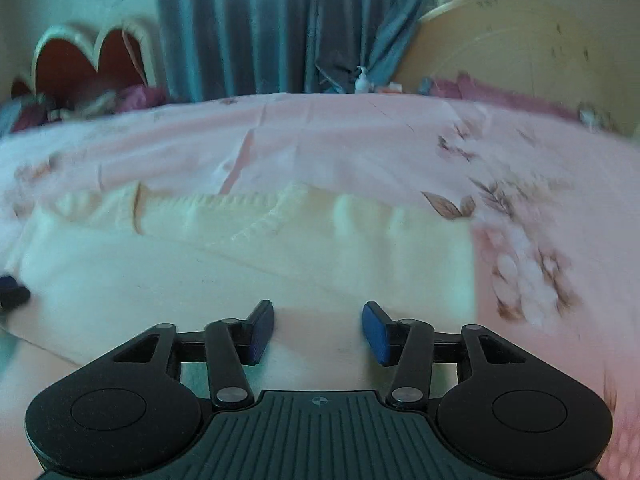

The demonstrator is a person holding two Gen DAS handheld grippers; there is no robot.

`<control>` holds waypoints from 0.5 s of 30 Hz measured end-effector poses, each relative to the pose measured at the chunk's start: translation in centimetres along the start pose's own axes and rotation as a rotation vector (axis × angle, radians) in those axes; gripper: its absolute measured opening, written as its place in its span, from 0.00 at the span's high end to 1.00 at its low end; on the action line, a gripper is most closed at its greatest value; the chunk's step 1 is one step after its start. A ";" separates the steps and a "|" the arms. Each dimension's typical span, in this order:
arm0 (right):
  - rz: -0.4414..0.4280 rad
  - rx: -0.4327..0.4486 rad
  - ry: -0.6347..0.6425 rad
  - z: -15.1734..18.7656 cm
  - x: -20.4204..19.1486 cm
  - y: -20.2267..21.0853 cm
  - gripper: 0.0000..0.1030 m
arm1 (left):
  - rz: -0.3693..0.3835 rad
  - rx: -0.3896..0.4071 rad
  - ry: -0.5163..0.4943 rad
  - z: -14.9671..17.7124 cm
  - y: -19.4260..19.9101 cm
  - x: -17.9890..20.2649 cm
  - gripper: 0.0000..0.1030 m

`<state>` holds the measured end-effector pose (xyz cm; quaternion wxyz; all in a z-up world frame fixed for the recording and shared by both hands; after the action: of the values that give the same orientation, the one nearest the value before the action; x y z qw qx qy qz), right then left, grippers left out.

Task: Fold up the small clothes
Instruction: 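Smooth the folded cream sweater flat with both open grippers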

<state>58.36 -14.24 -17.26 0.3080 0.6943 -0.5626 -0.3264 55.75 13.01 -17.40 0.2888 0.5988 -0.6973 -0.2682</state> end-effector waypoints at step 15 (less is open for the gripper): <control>-0.146 -0.055 0.181 4.1 -9.1 0.2 0.54 | 0.059 -0.019 -0.066 2.2 -0.1 4.4 0.57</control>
<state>53.59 -5.63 -18.55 0.3519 0.7512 -0.4715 -0.2992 53.75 8.72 -18.62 0.2789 0.5661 -0.7212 -0.2858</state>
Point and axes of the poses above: each gripper's, at about its wrist camera, not at the fingertips, and y roughly against the way its jaws point, x to its right, z to its underside, the point moved 4 cm from there along -y, roughly the way its jaws point, and after that the axes turned 7 degrees about -x, right-handed, at the moved point
